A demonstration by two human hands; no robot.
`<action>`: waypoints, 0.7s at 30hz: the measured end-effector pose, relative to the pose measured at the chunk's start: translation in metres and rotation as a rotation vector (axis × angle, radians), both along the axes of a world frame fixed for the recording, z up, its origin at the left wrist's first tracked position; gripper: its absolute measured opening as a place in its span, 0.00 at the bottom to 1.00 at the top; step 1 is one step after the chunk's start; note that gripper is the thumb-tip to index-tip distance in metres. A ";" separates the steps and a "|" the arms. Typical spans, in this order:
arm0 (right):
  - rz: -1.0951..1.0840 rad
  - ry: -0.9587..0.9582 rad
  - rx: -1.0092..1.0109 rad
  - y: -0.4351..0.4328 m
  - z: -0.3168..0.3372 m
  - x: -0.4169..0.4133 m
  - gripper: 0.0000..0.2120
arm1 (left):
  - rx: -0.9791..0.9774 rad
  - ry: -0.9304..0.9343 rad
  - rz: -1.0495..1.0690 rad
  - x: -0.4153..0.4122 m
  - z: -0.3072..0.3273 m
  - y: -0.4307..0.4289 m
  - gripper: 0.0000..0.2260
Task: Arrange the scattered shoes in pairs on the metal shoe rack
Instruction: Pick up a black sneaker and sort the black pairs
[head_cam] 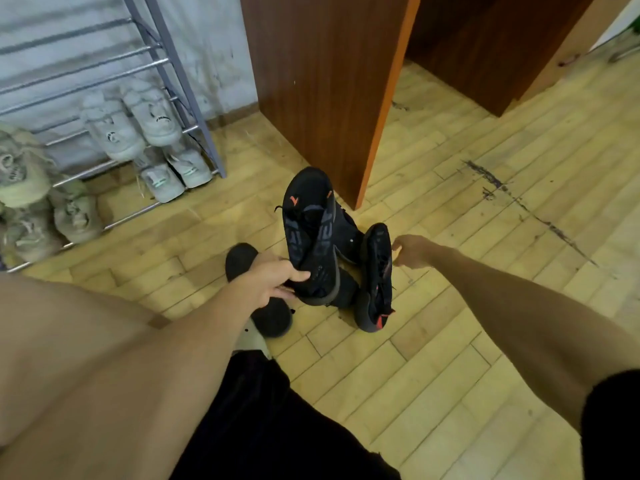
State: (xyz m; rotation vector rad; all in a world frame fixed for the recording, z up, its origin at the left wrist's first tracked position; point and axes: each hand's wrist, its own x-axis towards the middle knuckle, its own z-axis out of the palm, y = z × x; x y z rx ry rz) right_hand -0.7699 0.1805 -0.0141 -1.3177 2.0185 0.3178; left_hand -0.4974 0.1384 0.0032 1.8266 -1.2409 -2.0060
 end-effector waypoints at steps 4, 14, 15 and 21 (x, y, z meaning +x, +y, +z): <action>-0.101 0.002 0.078 0.034 -0.041 -0.008 0.25 | -0.001 -0.080 -0.080 0.001 -0.007 0.009 0.18; -1.015 -0.530 -0.090 0.089 -0.134 0.045 0.27 | 0.003 -0.197 -0.094 -0.002 -0.020 0.009 0.22; -1.082 -0.555 -0.124 0.085 -0.137 0.045 0.26 | 0.001 -0.198 -0.089 -0.002 -0.021 0.008 0.23; -1.171 -0.536 -0.033 0.066 -0.145 0.050 0.24 | -0.005 -0.198 -0.100 0.000 -0.021 0.008 0.23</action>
